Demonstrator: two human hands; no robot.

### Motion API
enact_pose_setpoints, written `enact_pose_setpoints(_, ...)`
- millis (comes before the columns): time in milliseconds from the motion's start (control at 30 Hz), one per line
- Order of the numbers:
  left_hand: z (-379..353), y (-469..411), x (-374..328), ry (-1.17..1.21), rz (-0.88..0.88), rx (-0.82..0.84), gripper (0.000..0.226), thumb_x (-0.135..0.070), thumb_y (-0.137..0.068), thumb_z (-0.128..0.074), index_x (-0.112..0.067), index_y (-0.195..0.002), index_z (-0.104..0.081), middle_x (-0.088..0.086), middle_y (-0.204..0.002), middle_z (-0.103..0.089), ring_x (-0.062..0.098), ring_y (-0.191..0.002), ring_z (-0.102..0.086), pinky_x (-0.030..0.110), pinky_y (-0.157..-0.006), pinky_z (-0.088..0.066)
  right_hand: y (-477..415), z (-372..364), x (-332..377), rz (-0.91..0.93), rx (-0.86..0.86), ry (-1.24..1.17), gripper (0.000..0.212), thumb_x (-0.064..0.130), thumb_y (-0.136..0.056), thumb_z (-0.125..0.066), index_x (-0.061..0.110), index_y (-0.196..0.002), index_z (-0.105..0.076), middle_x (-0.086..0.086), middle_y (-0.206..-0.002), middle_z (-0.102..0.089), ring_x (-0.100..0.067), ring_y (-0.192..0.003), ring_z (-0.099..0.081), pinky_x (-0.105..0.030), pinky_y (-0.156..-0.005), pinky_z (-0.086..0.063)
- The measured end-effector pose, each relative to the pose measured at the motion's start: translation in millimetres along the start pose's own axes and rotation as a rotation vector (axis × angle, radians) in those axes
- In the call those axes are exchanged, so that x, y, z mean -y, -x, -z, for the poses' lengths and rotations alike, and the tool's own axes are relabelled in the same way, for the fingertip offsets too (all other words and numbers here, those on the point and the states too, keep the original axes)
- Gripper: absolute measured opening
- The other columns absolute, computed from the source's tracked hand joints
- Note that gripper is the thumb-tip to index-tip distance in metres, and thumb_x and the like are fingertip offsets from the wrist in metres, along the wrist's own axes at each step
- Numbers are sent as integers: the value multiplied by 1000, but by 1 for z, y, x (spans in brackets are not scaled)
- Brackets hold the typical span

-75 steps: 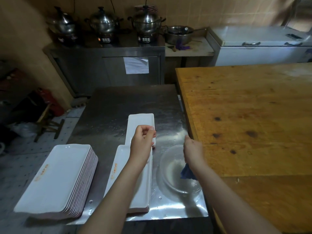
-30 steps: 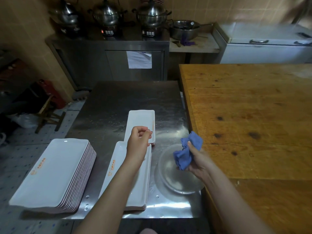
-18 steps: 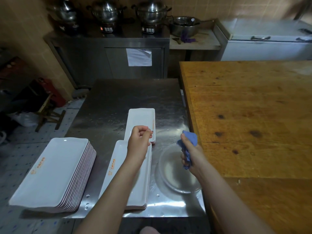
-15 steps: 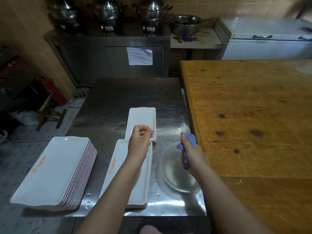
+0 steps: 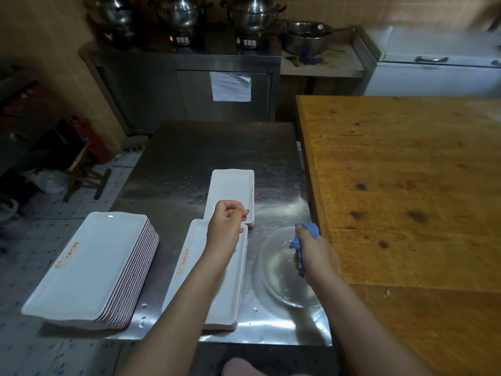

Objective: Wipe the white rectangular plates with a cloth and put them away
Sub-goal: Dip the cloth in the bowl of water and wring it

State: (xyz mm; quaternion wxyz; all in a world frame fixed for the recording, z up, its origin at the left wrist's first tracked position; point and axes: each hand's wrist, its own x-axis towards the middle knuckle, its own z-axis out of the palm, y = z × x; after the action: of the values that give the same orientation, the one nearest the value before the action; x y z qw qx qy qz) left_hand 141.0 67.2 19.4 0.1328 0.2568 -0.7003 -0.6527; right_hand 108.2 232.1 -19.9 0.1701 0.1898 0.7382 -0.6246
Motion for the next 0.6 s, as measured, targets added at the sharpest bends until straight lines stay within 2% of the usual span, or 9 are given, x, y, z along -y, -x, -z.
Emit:
enact_pose_setpoints(133,-1,1,1,-7,4,-1,12,-15,-90,-50,-26,-86,-52,-7,-89,-65,-1,-78,-61,23,-66,-48,-9,0,-6,15,-35,-111,52,46,-92,-49,13,-53,-54,-2,-34,-40,-16,-28,-37,-19,-39,-31)
enact_pose_setpoints(200,-1,2,2,-8,-5,1,14,-15,-91,-48,-27,-85,-51,-7,-90,-66,-1,-79,-61,23,-66,-48,-14,1,-6,44,14,-134,47,46,-94,-47,16,-60,-56,-1,-36,-39,-15,-29,-35,-20,-41,-29)
enact_pose_setpoints(267,-1,3,2,-11,-14,2,15,-15,-92,-47,-28,-85,-50,-7,-90,-66,-1,-79,-61,23,-66,-48,-17,3,-6,56,100,-166,41,41,-97,-45,18,-64,-49,2,-37,-36,-11,-28,-31,-16,-39,-25)
enact_pose_setpoints(400,0,3,2,-19,-6,-1,14,-16,-91,-47,-28,-85,-51,-8,-89,-66,0,-80,-61,23,-67,-48,-15,10,0,-10,174,-319,24,33,-95,-54,17,-77,-54,2,-41,-42,-9,-28,-33,-14,-34,-25)
enact_pose_setpoints(500,0,3,3,-24,8,-3,13,-17,-91,-48,-28,-85,-52,-9,-88,-66,0,-79,-61,23,-66,-47,-9,12,6,-22,203,-318,40,53,-87,-57,17,-70,-54,0,-38,-37,-11,-26,-29,-14,-35,-26)
enact_pose_setpoints(600,-1,4,3,-22,5,1,13,-16,-91,-47,-28,-85,-51,-8,-89,-66,0,-79,-61,24,-67,-47,-3,11,16,-105,264,-348,63,79,-73,-44,18,-68,-57,0,-34,-35,-12,-26,-27,-15,-35,-25)
